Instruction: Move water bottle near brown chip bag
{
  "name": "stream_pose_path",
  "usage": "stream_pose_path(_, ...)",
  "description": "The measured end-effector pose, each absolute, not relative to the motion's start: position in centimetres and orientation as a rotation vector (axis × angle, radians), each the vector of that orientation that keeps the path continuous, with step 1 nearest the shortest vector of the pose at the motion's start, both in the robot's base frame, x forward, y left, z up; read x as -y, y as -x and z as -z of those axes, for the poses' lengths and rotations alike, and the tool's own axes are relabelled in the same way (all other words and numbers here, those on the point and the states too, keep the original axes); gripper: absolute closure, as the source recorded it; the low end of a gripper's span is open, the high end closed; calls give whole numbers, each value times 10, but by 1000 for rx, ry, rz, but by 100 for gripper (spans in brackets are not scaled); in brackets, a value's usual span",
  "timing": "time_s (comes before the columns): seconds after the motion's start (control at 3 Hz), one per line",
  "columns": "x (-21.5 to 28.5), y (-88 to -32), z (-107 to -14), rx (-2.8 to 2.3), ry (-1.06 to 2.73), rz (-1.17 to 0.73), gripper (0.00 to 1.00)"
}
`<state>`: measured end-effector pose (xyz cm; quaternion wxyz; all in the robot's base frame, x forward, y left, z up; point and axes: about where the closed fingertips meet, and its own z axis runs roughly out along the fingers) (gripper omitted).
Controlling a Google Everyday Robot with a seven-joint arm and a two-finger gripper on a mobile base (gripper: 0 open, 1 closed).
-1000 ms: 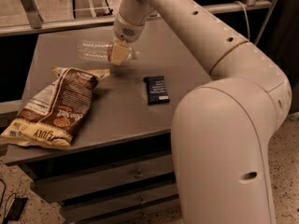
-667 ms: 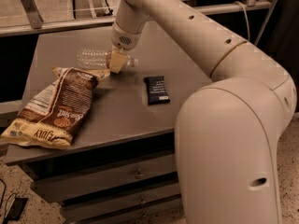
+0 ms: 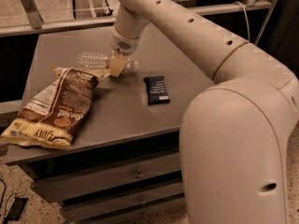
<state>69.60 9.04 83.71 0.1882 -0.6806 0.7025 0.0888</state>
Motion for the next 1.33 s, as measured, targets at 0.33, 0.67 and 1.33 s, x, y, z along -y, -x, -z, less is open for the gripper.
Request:
stream_pose_path(0.33, -90, -696, -837, -1976, 1915, -250, 12)
stream_pose_path(0.67, -92, -696, -835, -1977, 1918, -253, 0)
stream_pose_path(1.33, -93, -695, -836, -1941, 1933, -338, 0)
